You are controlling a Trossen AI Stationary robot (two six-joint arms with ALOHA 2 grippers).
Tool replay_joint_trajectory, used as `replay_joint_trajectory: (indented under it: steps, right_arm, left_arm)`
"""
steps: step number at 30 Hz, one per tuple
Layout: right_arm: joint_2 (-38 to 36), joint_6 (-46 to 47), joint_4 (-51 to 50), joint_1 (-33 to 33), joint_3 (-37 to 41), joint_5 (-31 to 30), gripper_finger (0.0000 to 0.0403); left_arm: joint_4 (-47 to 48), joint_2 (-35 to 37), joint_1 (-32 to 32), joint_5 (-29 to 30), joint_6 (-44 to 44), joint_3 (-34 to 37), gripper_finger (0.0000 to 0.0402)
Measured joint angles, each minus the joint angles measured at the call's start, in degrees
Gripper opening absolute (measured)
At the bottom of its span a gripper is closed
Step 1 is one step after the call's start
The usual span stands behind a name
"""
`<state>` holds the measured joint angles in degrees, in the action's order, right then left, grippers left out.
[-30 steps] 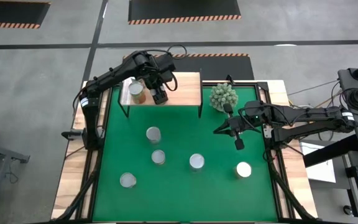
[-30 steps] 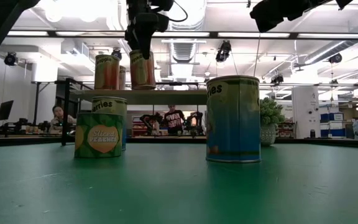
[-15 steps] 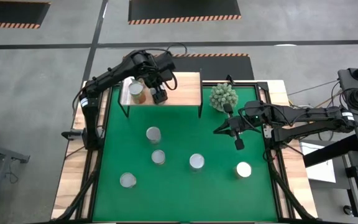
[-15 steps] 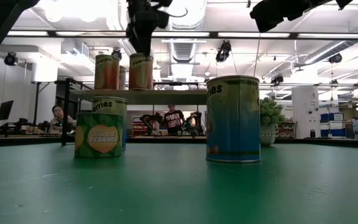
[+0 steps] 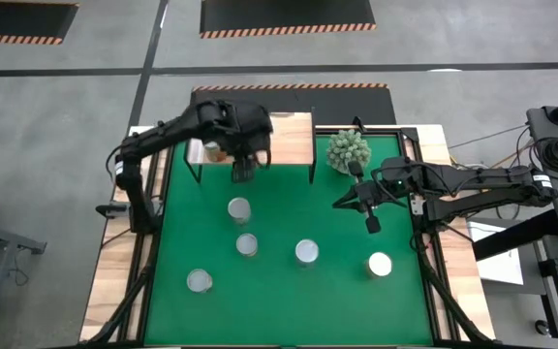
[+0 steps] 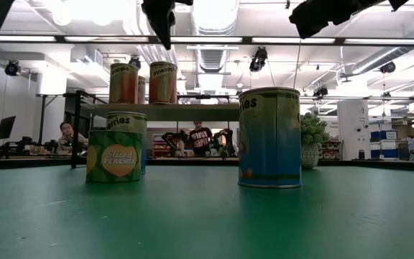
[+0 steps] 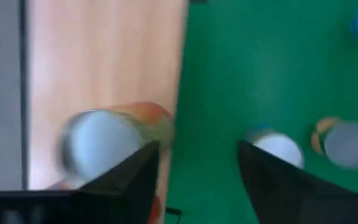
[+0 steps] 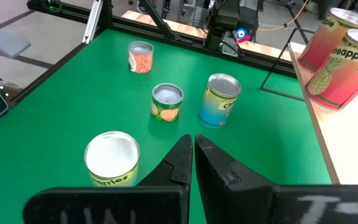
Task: Pick and place cans onto a shelf
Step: Put the canned pineapple on the shelf
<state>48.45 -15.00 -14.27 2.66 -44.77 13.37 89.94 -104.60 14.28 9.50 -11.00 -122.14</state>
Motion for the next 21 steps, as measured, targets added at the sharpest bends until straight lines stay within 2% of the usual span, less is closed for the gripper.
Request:
replay_joint_trajectory:
  steps: [4, 8, 10, 15, 21]
  right_arm:
    - [0.0, 0.1, -0.5, 0.0, 0.0, 0.0, 0.0009]
    - [0.0, 0.4, -0.5, 0.0, 0.0, 0.0, 0.0009]
    - [0.0, 0.4, -0.4, 0.0, 0.0, 0.0, 0.0009]
    - [0.0, 0.1, -0.3, 0.0, 0.0, 0.0, 0.0009]
    - [0.0, -0.1, -0.2, 0.0, 0.0, 0.0, 0.0009]
  left_arm:
    - [0.1, 0.7, -1.2, 0.9, -1.1, 7.4, 0.0097]
    - [-0.2, 0.7, 0.1, 7.9, -0.4, 12.3, 0.0016]
    - [-0.9, 0.7, 1.1, 9.9, -0.3, 13.8, 0.0009]
    - [-1.4, 0.8, 2.8, 10.1, 0.5, 14.2, 0.0023]
    - [-1.4, 0.8, 3.7, 10.1, 2.1, 12.0, 0.0004]
